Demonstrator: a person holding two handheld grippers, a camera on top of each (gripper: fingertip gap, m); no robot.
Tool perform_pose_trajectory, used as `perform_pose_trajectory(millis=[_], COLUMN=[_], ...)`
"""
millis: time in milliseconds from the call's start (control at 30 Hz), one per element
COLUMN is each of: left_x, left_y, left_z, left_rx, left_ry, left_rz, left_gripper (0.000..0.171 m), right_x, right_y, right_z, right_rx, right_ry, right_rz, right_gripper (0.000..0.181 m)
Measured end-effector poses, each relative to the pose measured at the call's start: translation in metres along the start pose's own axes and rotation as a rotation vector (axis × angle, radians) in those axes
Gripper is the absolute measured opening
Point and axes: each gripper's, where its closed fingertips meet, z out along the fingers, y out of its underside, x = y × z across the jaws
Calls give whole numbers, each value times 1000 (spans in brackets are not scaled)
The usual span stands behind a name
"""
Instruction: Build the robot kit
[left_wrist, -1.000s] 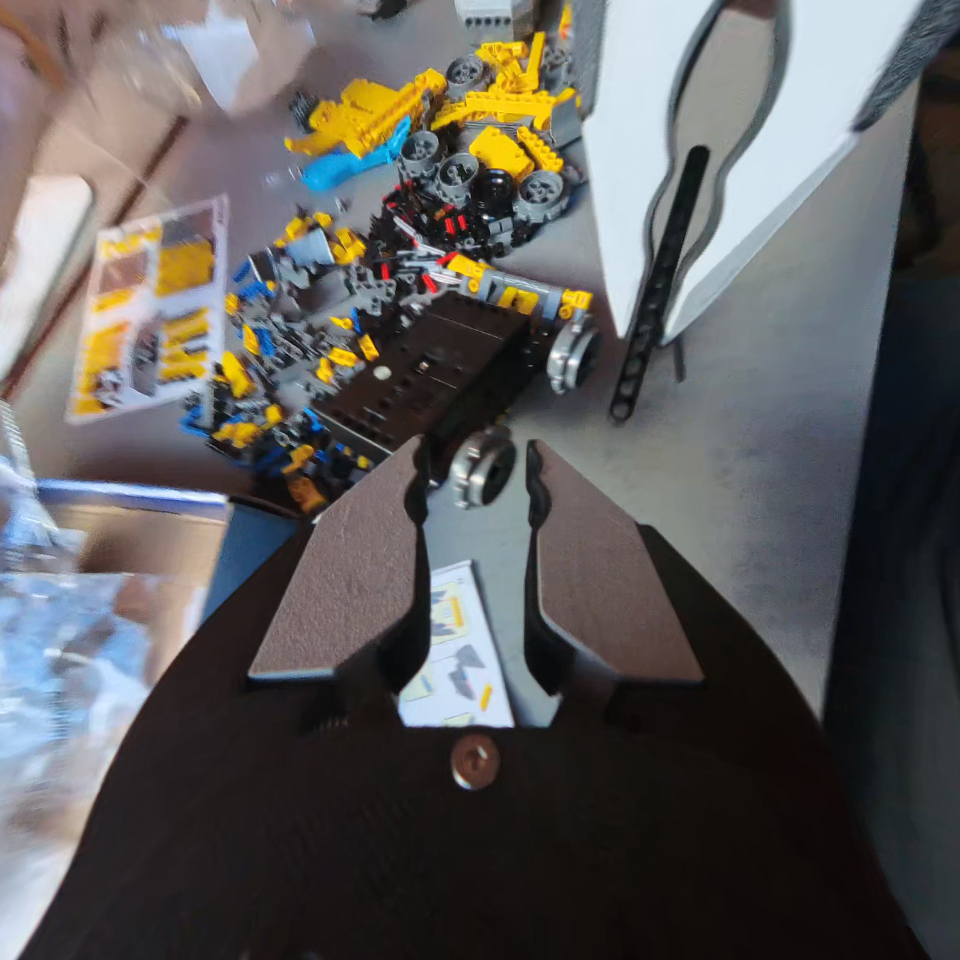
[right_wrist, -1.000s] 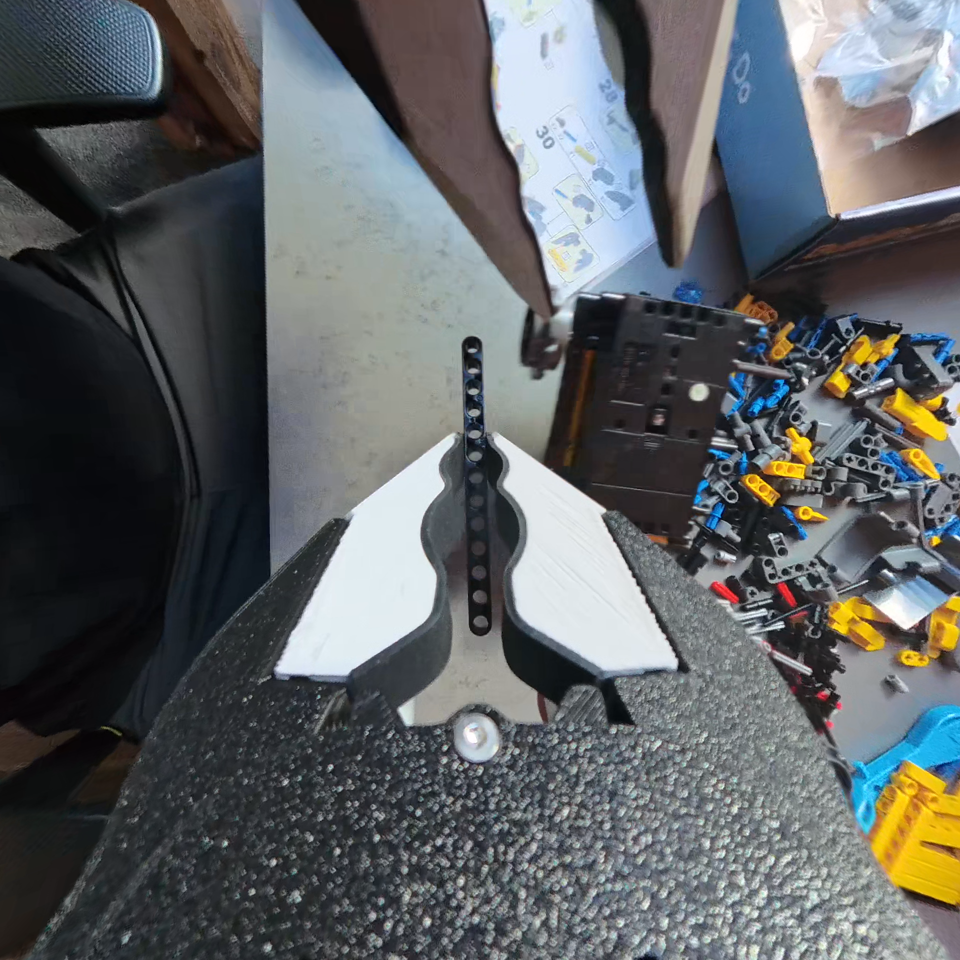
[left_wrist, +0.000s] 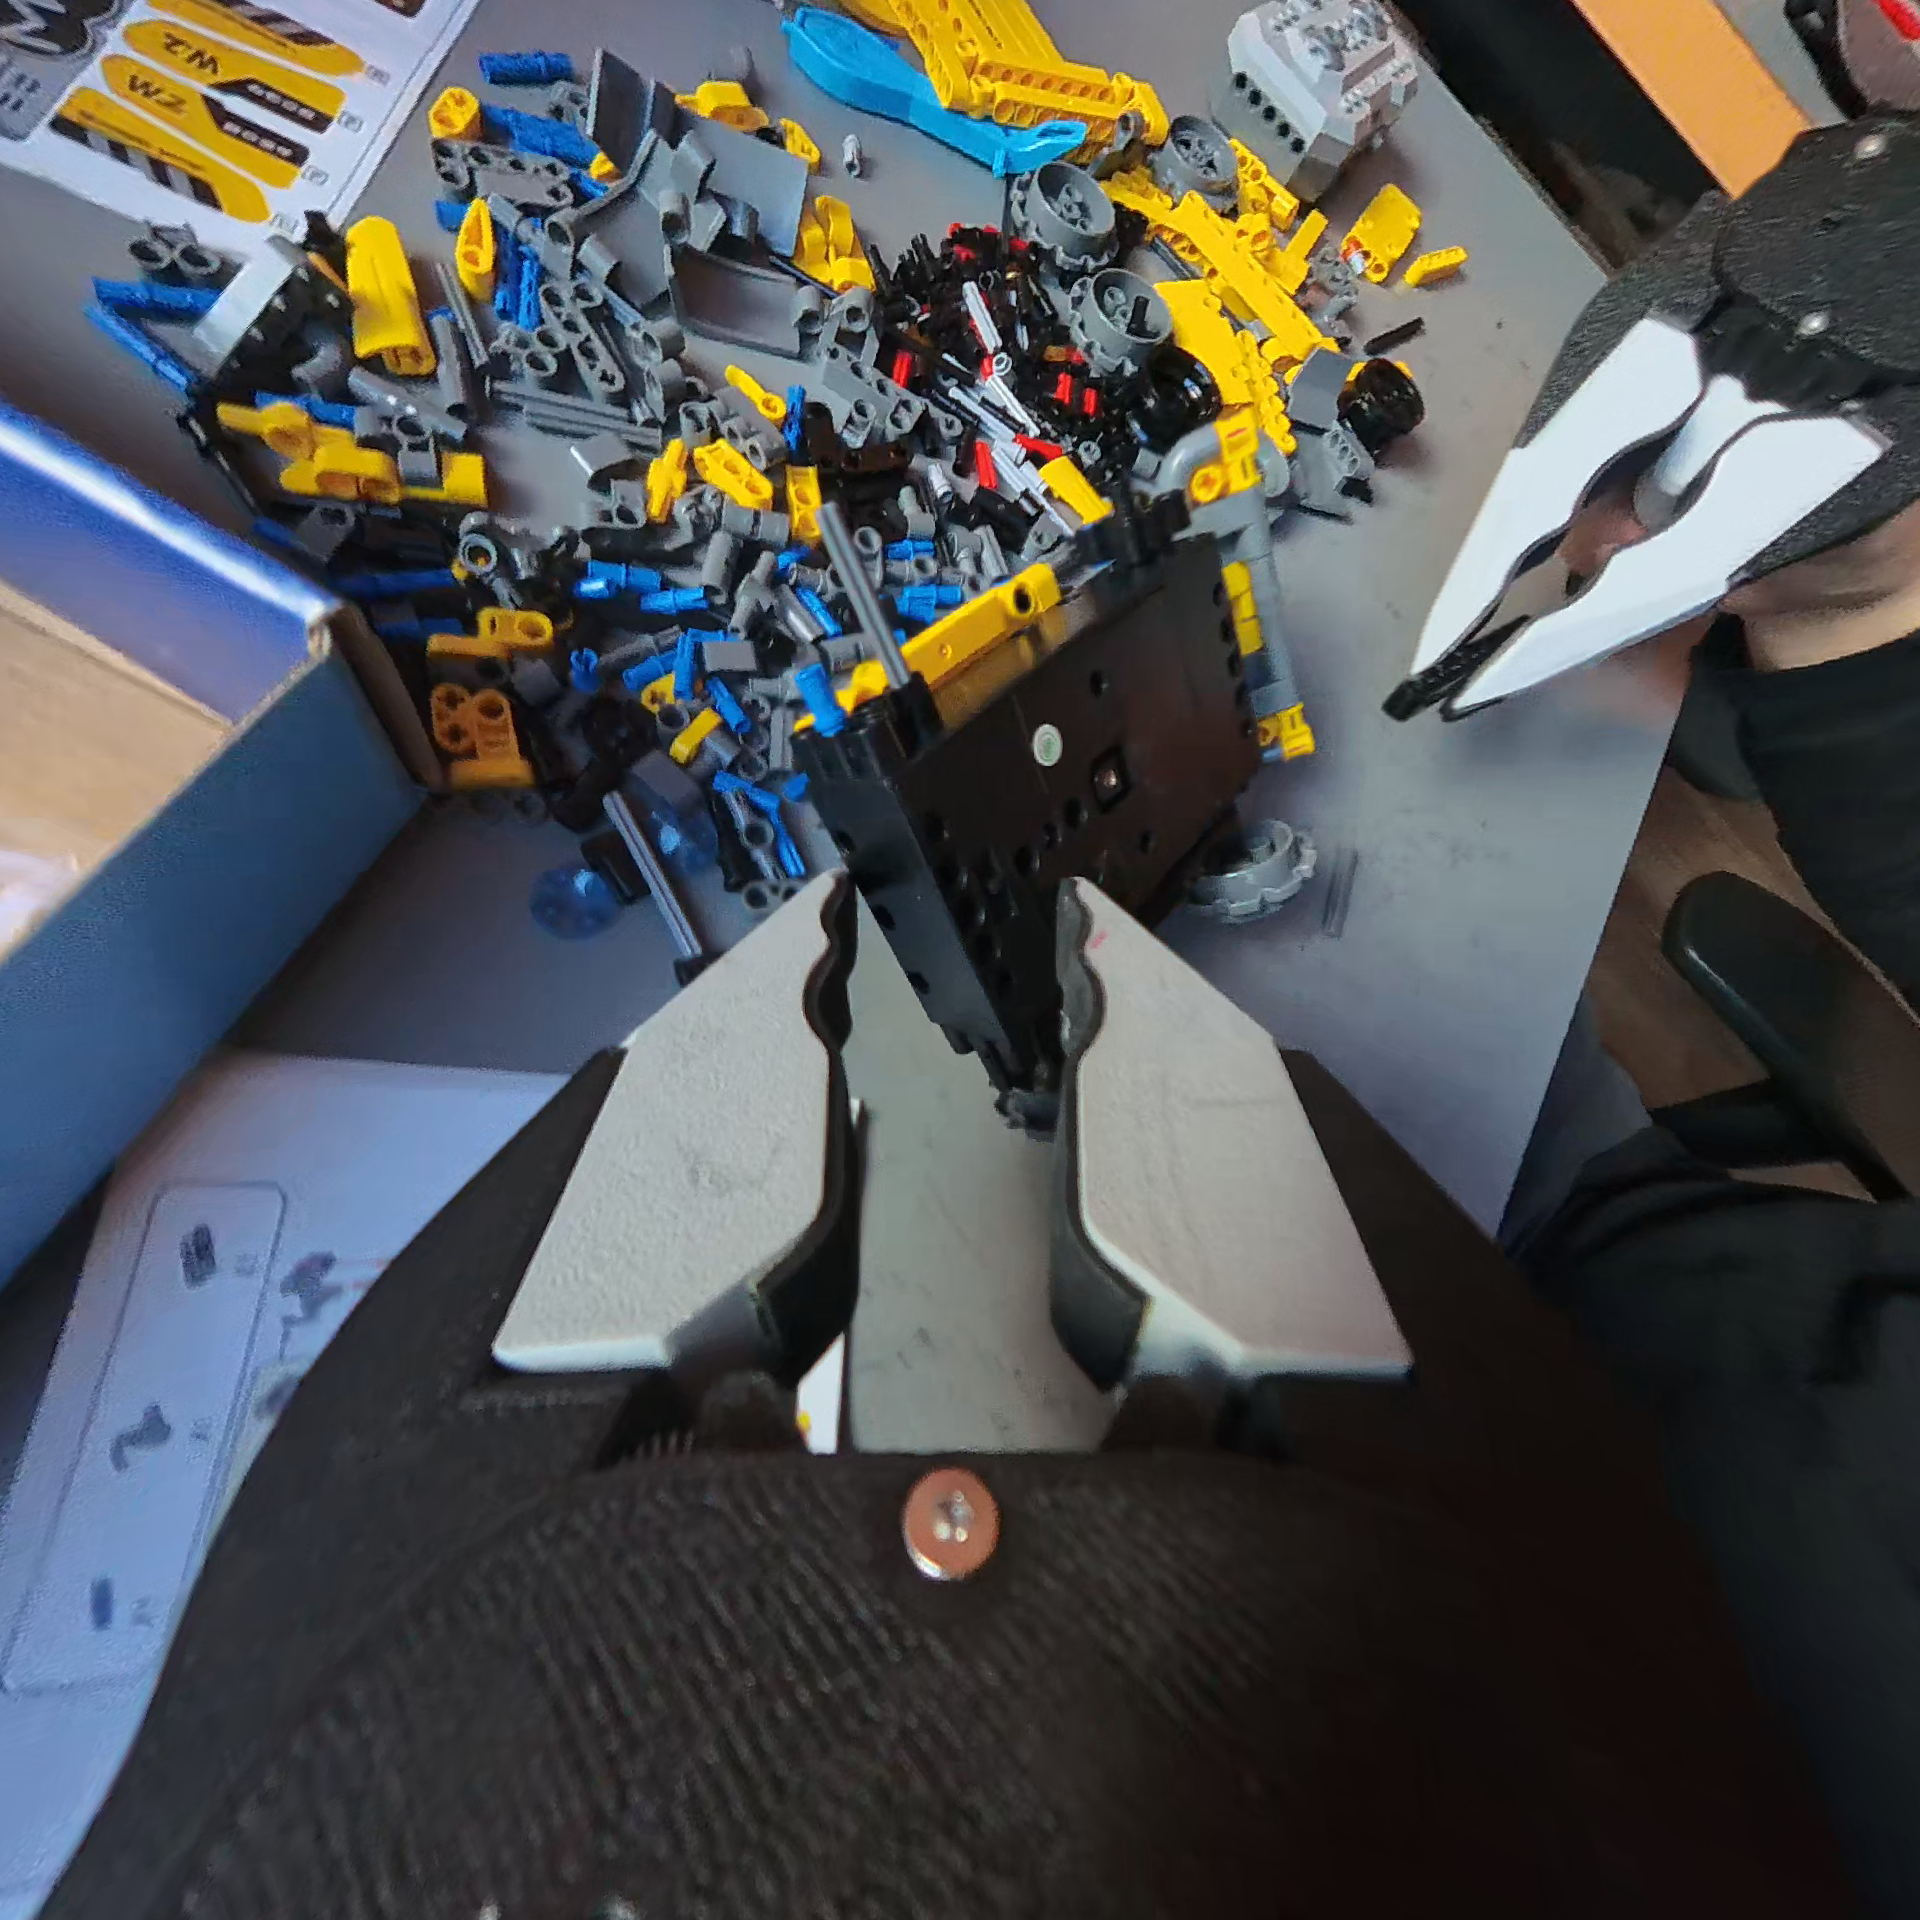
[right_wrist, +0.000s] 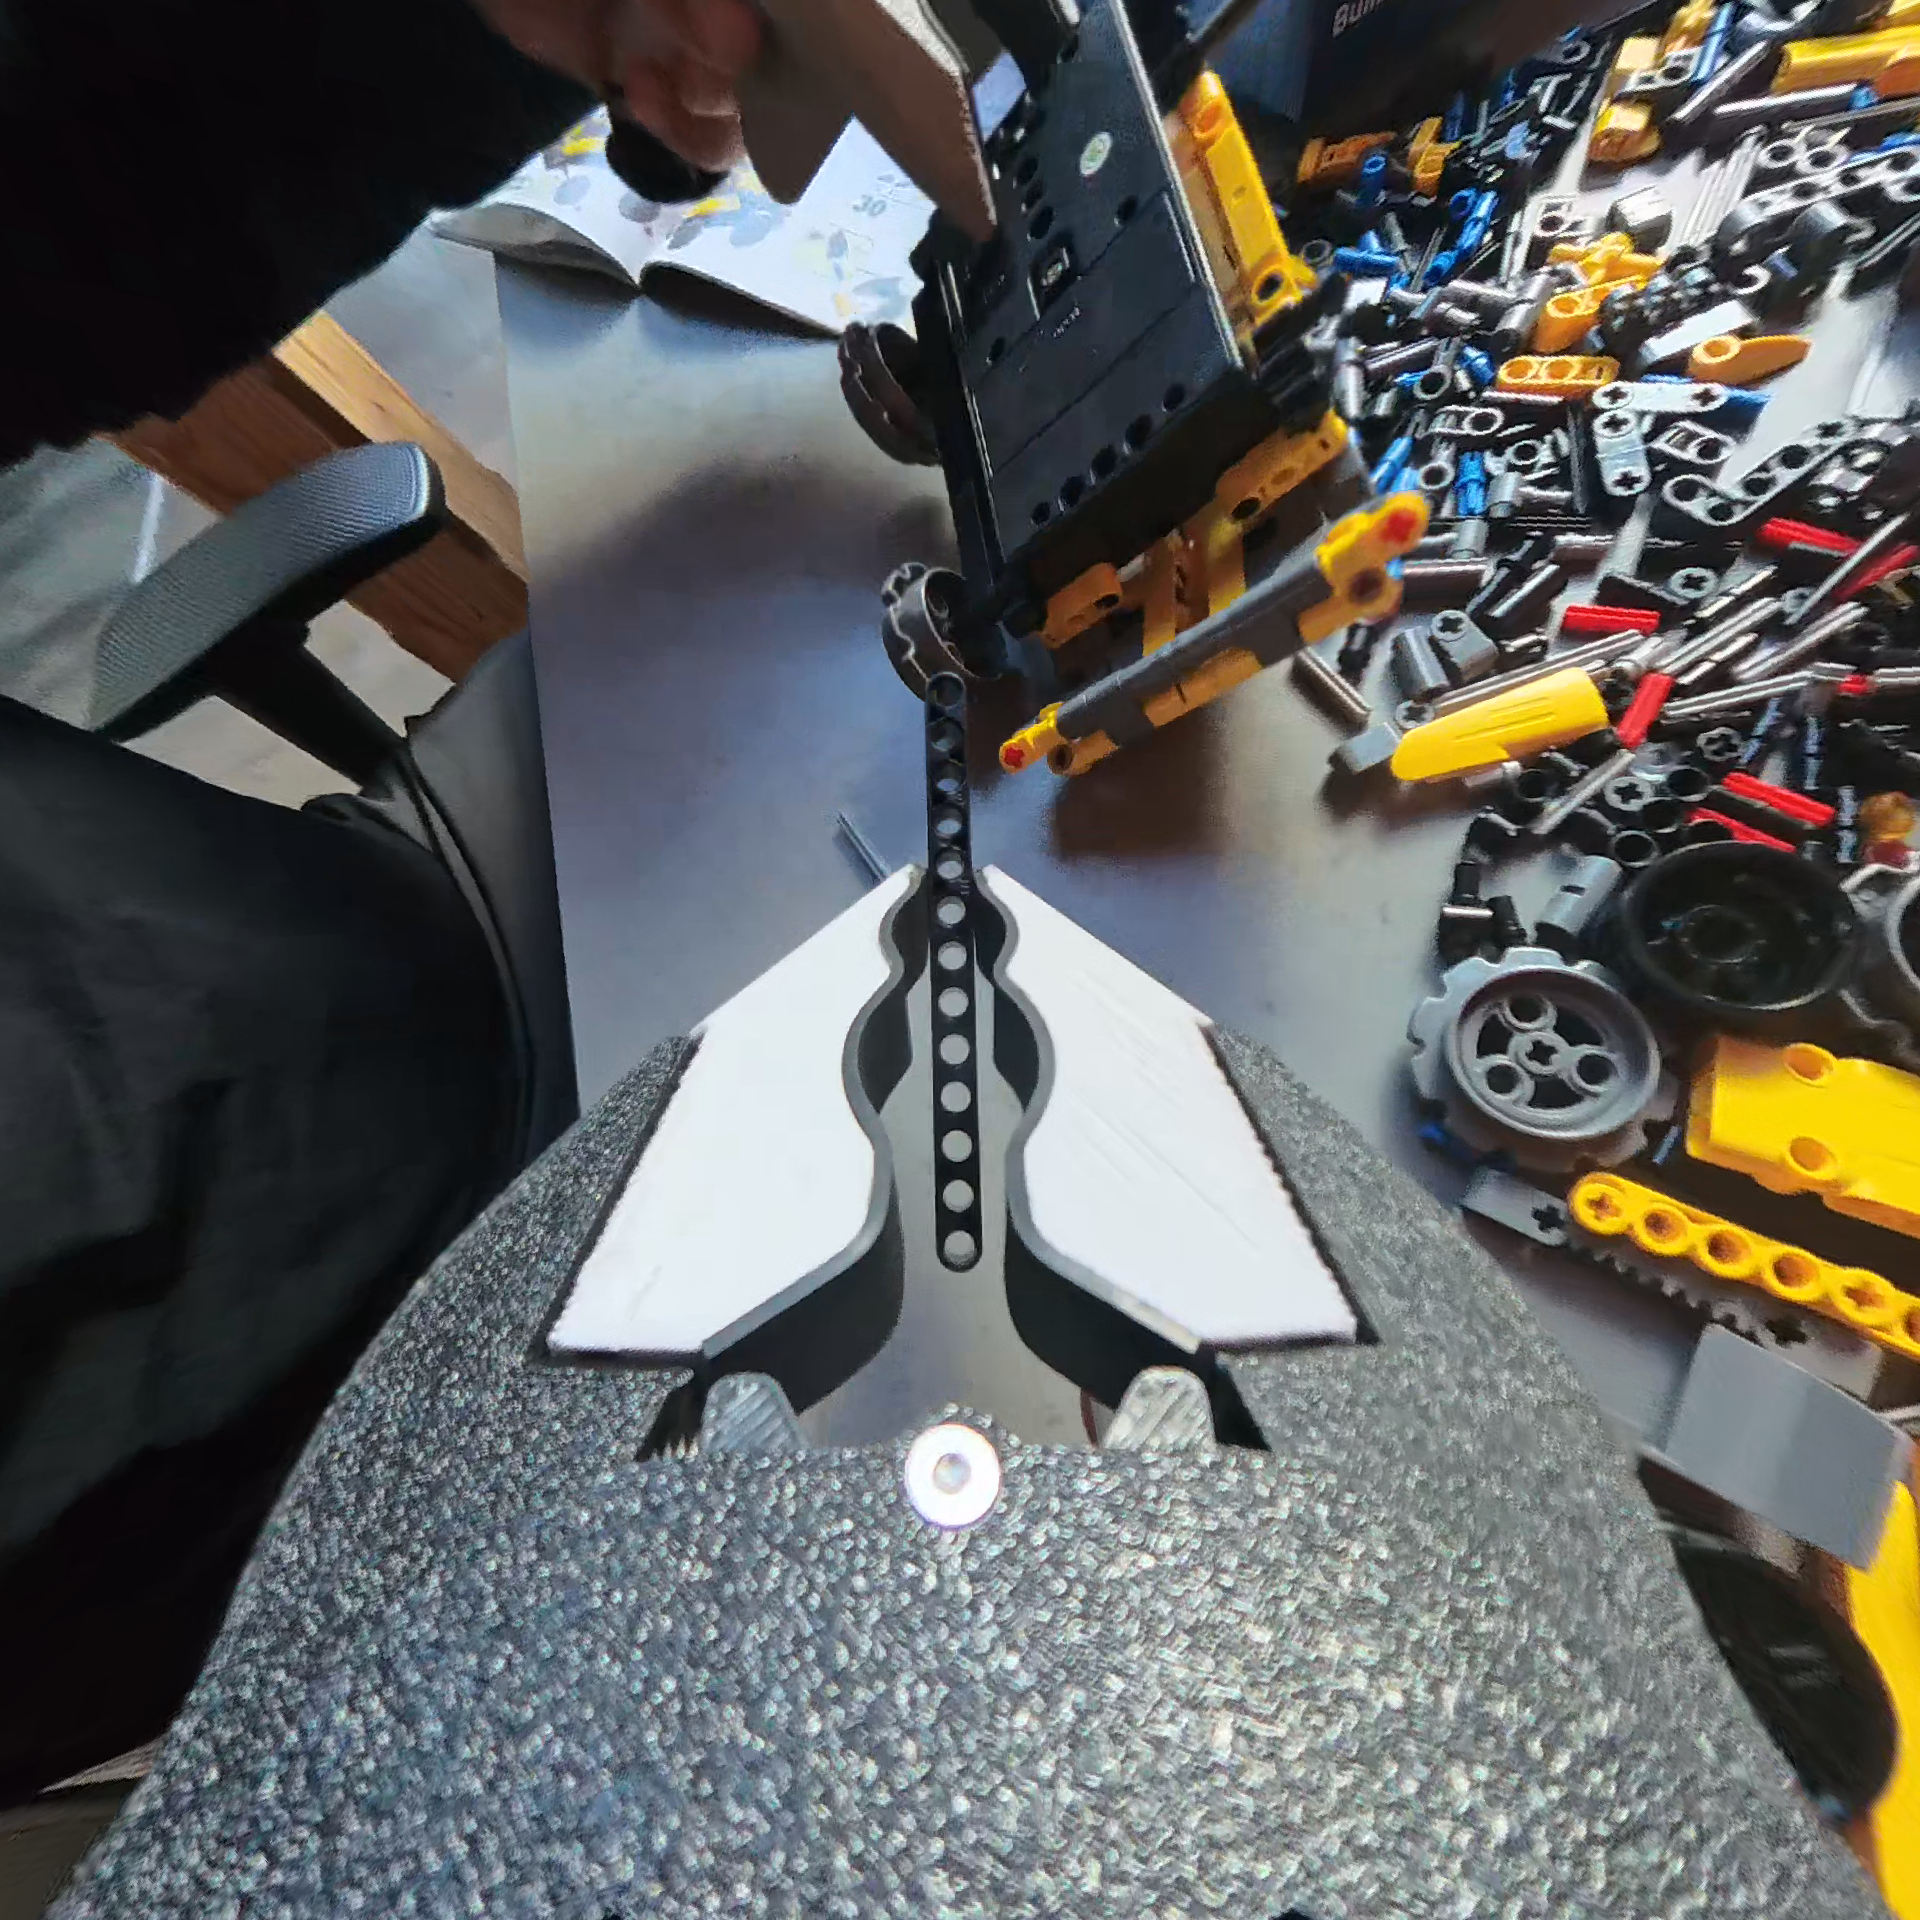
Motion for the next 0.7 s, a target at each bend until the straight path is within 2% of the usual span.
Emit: perform_pose_trajectory(millis=[267, 433, 567, 700], left_x=[15, 42, 56, 58], left_y=[22, 37, 51, 46], left_z=[-19, -29, -35, -59], left_rx=[112, 193, 198, 212], left_ry=[-74, -39, -43, -80], left_rz=[-72, -119, -81, -8], left_gripper=[32, 31, 31, 31], right_x=[-1, -16, -10, 2], right_y=[5, 12, 22, 36], right_z=[10, 10, 12, -3], right_rx=[3, -38, -130, -180], right_ry=[9, -12, 49, 117], right_rz=[-8, -100, -142, -135], right_gripper=[8, 8, 8, 8])
